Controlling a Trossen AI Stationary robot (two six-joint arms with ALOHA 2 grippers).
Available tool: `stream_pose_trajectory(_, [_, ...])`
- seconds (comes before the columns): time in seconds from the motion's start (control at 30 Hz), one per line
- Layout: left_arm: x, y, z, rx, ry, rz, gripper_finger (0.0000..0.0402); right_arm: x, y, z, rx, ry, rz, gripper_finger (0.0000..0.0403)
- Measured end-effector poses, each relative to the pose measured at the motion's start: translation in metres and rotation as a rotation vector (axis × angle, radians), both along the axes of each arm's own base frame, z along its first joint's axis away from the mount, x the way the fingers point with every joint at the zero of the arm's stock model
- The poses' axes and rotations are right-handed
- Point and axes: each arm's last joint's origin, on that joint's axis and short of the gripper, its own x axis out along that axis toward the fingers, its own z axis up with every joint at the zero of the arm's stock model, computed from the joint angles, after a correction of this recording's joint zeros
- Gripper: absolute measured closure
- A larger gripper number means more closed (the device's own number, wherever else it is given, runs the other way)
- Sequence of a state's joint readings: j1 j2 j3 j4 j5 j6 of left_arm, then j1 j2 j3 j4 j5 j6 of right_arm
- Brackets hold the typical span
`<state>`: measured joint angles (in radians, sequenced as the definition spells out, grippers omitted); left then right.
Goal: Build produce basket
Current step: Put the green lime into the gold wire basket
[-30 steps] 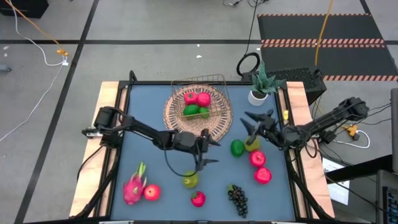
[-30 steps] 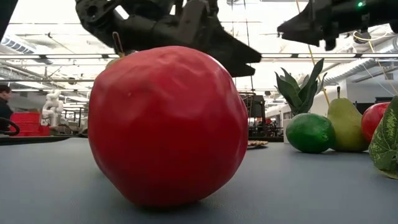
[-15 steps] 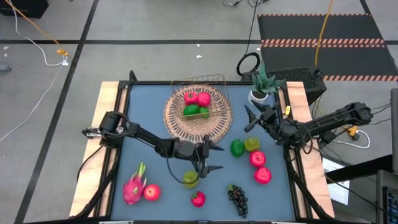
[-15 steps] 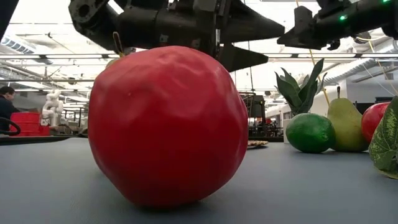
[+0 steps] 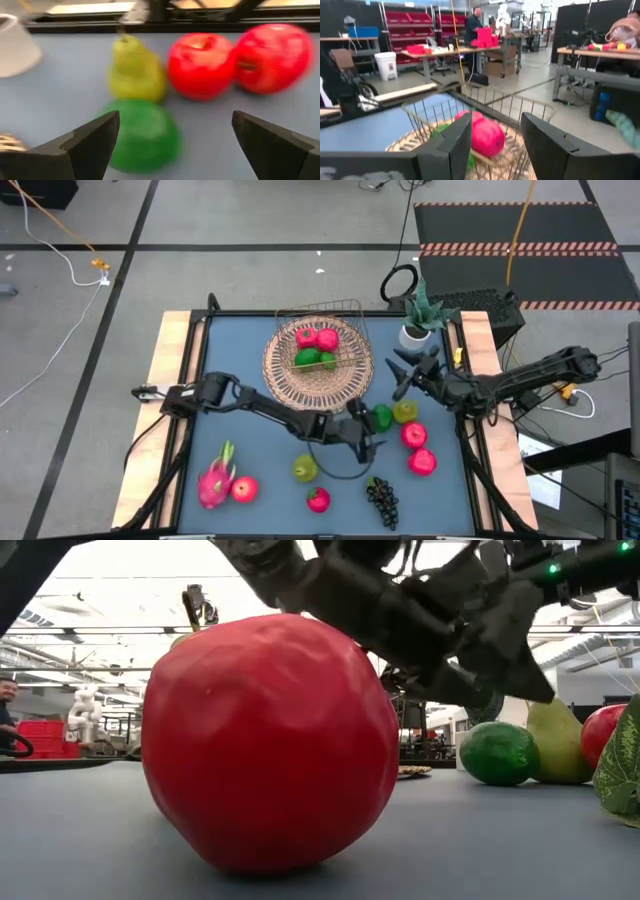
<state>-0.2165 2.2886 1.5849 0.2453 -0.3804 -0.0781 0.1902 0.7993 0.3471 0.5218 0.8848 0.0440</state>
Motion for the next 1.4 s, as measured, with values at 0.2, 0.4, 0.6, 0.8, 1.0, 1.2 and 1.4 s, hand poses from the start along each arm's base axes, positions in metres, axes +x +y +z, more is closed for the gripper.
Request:
stream_pose_trajectory(0.2, [0.008,0.019,0.008,-0.015,-0.005,-0.035,0.0015,0.0,0.002,0.011,-0.018,-0.027,0.085,0.0236])
stream_pose_trajectory(0.4, [0.014,0.046,-0.009,-0.074,0.023,-0.082,0.0016,0.003,0.003,0.021,-0.006,-0.059,0.104,0.0236])
stream_pose_trajectory(0.6, [0.017,0.057,-0.019,-0.114,0.024,-0.086,0.0016,0.004,0.001,0.025,-0.034,-0.046,0.091,0.0236])
stream_pose_trajectory(0.8, [0.019,0.054,-0.033,-0.123,0.031,-0.136,0.0016,0.004,-0.004,0.019,-0.019,-0.002,0.063,0.0236])
stream_pose_trajectory(1.0, [0.017,0.051,-0.035,-0.139,0.058,-0.124,0.0026,0.004,-0.01,0.017,-0.028,0.032,0.029,0.0236])
stream_pose_trajectory(1.2, [0.016,0.044,-0.043,-0.177,0.091,-0.09,0.0074,0.004,-0.015,0.012,-0.012,0.068,0.002,0.0236])
stream_pose_trajectory(1.4, [0.015,0.027,-0.053,-0.249,0.081,-0.082,0.009,0.005,-0.016,0.012,-0.01,0.07,0.042,0.0236])
